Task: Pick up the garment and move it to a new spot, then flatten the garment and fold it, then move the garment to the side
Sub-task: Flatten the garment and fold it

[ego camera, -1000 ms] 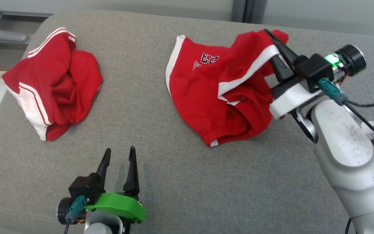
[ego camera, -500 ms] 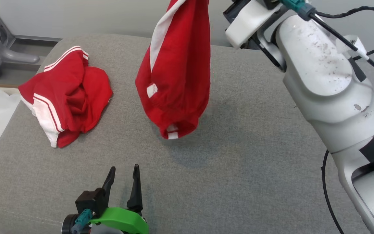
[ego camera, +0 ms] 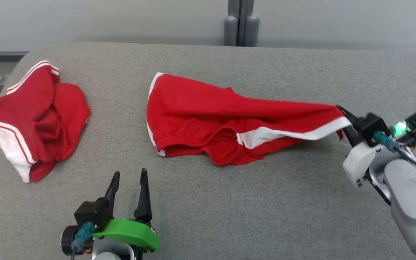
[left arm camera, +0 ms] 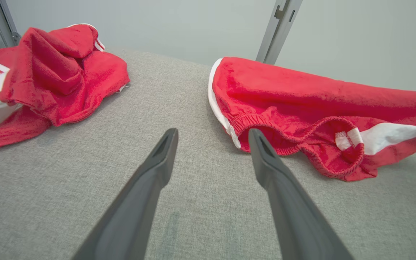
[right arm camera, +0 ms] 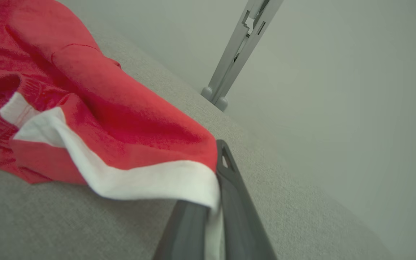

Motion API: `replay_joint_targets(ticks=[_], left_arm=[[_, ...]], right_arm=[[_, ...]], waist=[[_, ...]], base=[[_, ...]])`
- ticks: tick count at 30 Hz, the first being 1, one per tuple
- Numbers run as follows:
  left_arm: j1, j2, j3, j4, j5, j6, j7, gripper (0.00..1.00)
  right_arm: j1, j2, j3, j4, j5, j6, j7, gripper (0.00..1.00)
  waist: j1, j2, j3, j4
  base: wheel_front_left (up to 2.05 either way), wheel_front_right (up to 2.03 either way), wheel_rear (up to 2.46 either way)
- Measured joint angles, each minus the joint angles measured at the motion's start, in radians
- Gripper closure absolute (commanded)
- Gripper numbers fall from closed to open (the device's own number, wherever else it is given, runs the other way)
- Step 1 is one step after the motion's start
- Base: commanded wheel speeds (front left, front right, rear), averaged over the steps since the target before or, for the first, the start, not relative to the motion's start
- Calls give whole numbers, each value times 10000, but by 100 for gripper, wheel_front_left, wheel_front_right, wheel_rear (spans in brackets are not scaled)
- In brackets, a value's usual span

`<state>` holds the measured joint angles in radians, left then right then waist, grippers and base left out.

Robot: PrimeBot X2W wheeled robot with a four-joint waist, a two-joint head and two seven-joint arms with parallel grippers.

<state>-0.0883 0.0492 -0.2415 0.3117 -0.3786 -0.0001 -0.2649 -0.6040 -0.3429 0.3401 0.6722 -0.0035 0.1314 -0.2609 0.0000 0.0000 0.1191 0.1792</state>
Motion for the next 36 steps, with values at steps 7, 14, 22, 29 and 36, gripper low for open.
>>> replay_joint_targets(ticks=[7,14,22,29,36], left_arm=[[-615,-2,-644,21,-42,-274,0,0],[-1434,-6,-1609,184,-943,-606,2,0],[-2568,-10,-2489,805,-2180,-702,2,0],[-3104,-13,-2899,1833,-2489,-711,2,0],[-3290,-17,-2681,2142,-2587,-698,2,100]], right_arm=[[2278,447,-1379,-518,-410,0,-8,0],[2642,1026,-2033,-1402,-468,0,-8,0],[2580,1492,-2092,-2033,-566,0,-8,0],[2397,1837,-2080,-2236,-568,0,-8,0],[2391,2046,-2079,-2372,-529,0,-8,0]], waist=[[0,0,427,-1083],[0,0,769,-1673],[0,0,1307,-2265],[0,0,1676,-2761],[0,0,1870,-3044]], base=[[0,0,0],[0,0,0],[0,0,0],[0,0,0],[0,0,0]])
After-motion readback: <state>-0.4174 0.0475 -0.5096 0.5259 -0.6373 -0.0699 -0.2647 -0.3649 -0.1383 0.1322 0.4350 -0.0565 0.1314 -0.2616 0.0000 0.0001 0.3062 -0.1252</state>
